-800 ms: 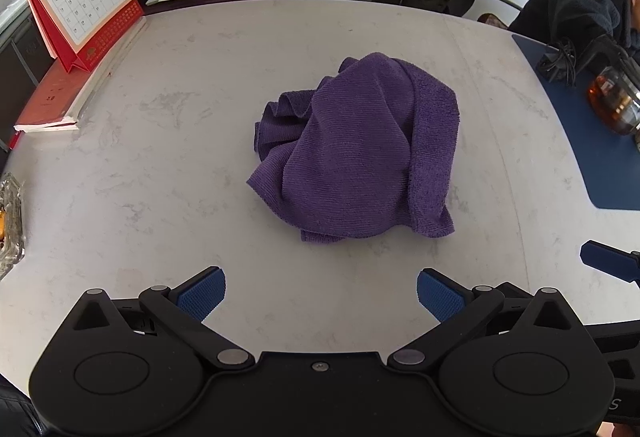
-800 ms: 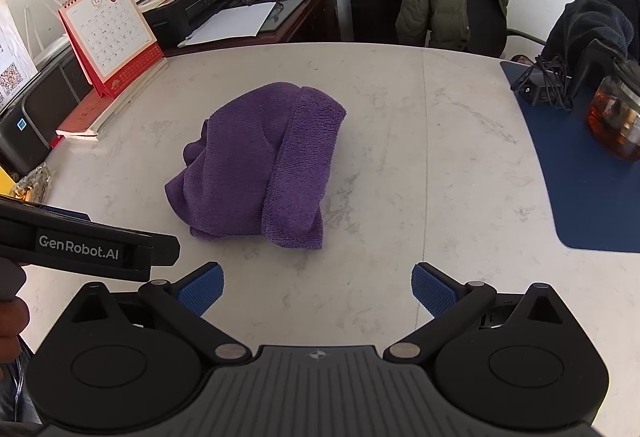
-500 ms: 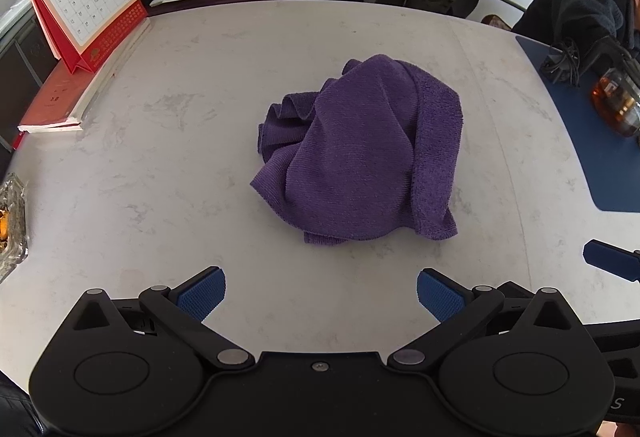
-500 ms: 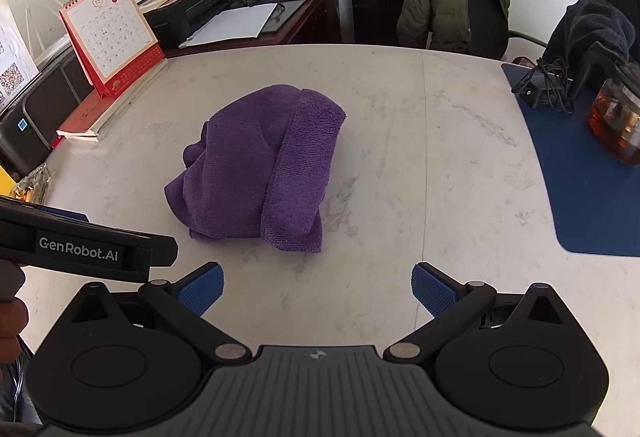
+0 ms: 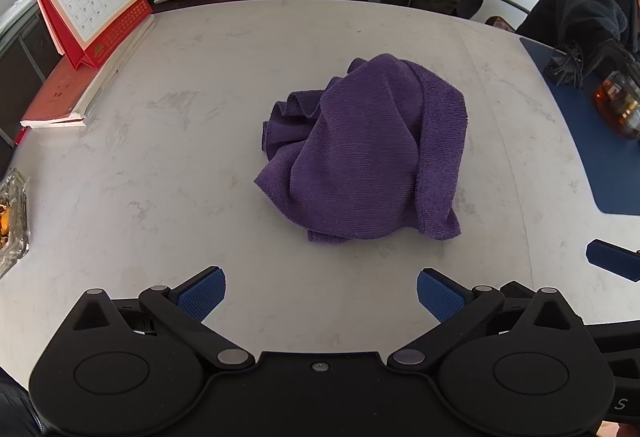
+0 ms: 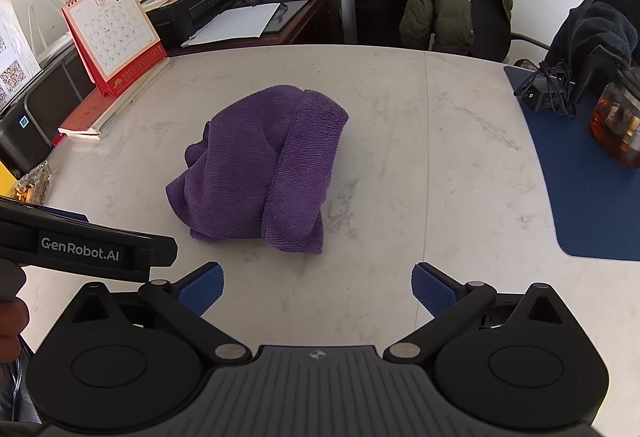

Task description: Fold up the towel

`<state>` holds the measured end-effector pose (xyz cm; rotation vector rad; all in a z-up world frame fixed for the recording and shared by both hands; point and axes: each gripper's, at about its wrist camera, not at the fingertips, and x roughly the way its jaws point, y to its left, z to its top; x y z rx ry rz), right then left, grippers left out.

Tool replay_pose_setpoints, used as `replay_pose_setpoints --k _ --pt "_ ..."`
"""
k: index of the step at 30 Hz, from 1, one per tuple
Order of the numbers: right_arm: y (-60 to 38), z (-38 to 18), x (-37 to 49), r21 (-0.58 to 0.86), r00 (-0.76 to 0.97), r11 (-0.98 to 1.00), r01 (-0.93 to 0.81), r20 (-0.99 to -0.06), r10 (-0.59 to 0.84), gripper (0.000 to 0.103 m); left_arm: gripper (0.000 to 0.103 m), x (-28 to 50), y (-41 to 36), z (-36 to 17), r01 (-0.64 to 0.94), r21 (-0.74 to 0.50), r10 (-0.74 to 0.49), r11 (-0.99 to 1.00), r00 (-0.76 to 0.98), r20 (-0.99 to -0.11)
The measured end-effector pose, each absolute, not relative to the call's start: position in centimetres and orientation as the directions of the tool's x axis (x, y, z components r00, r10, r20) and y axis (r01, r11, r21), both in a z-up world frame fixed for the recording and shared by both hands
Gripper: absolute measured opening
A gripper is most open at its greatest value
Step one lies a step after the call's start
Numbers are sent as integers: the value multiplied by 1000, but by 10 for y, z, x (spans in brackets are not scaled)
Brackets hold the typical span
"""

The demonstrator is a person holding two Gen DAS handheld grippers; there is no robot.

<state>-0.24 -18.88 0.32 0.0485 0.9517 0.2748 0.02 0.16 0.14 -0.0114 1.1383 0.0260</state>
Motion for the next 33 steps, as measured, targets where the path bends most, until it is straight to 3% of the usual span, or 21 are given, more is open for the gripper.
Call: replay_pose_setpoints --k 33 --pt "-182 0 -12 157 548 963 -218 -797 253 103 102 1 5 -2 -27 4 15 1000 410 -912"
